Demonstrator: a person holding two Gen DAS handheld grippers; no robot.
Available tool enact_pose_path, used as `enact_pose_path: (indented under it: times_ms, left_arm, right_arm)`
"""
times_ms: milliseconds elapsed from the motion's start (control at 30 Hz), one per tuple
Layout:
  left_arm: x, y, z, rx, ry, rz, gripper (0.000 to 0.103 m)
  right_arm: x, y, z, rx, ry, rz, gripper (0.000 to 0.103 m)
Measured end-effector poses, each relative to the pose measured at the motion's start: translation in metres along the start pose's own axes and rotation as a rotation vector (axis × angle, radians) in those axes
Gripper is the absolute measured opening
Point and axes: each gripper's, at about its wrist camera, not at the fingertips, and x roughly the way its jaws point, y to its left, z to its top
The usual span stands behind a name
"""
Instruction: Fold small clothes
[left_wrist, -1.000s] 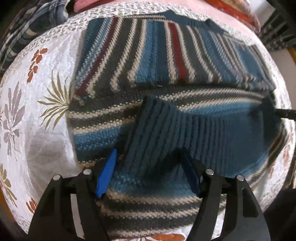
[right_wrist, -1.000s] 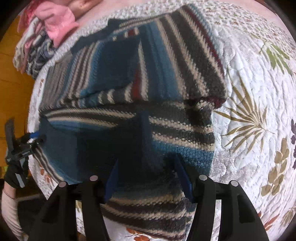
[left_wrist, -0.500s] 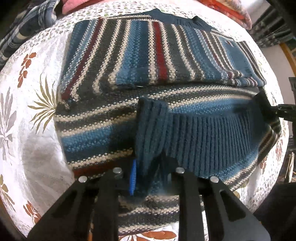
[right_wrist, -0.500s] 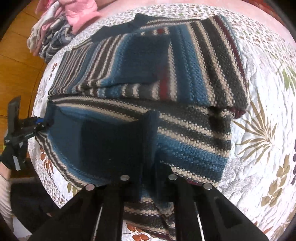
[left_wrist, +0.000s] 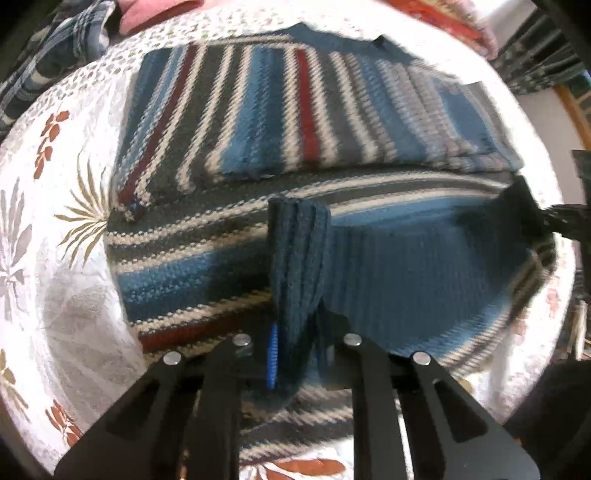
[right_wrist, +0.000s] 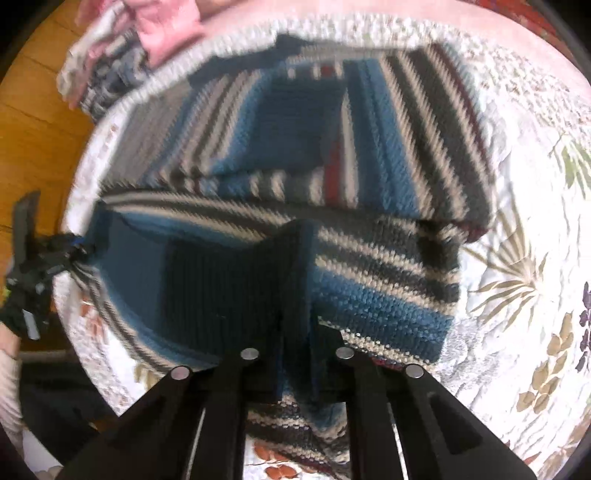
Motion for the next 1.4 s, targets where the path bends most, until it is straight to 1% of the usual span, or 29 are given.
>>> enact_pose_path:
  times_ms: [67,200,333,400,500,567,667,767,800,900,1033,1100,1233,1333,1400]
  left_arm:
    - [-0.018,-0.005,-0.001,0.017,-0.038,-0.025,0.014]
    - [-0.054,-0.013,-0.003,0.018,-0.127,-0.081,0.014]
    - [-0.086,-0.013,0.003,-0.014,-0.233,-0.123,0.014]
    - [-0.096,-0.011,0.006,-0.026,-0.273,-0.128,0.014]
    - [-0.108,-0.006,0.011,-0.043,-0.331,-0.122,0.014]
    - [-0.112,0.000,0.016,-0.062,-0.355,-0.120,0.014]
    - [-0.114,0.006,0.030,-0.094,-0.384,-0.124,0.014]
    - [-0.116,0.007,0.049,-0.089,-0.408,-0.116,0.014]
    - [-0.115,0.007,0.057,-0.089,-0.416,-0.113,0.014]
    - [-0.109,0.011,0.082,-0.091,-0.434,-0.082,0.014]
    - [-0.096,0.025,0.114,-0.138,-0.456,-0.075,0.014]
    - [-0.083,0.031,0.129,-0.146,-0.452,-0.055,0.014]
    - [-0.052,0.040,0.149,-0.151,-0.411,-0.014,0.014]
    - [-0.026,0.047,0.159,-0.159,-0.371,0.001,0.014]
    - [-0.008,0.049,0.164,-0.156,-0.342,0.024,0.014]
  right_arm:
    - [-0.016,0.000,-0.002,-0.005,-0.042,0.047,0.010]
    - [-0.048,0.002,-0.007,-0.022,-0.123,0.098,0.010]
    - [-0.080,-0.004,-0.005,0.015,-0.226,0.150,0.010]
    - [-0.096,-0.009,-0.003,0.038,-0.276,0.169,0.010]
    - [-0.109,-0.011,0.003,0.065,-0.325,0.176,0.010]
    - [-0.114,-0.016,0.009,0.093,-0.346,0.185,0.010]
    - [-0.118,-0.023,0.025,0.134,-0.371,0.171,0.010]
    - [-0.117,-0.022,0.048,0.138,-0.377,0.135,0.010]
    - [-0.117,-0.023,0.057,0.131,-0.380,0.113,0.010]
    - [-0.113,-0.028,0.085,0.138,-0.389,0.086,0.010]
    - [-0.104,-0.038,0.123,0.171,-0.398,0.061,0.010]
    - [-0.094,-0.042,0.142,0.182,-0.393,0.046,0.010]
    - [-0.065,-0.050,0.170,0.206,-0.356,0.003,0.010]
    - [-0.039,-0.062,0.182,0.228,-0.321,-0.017,0.010]
    - [-0.023,-0.070,0.186,0.249,-0.301,-0.029,0.010]
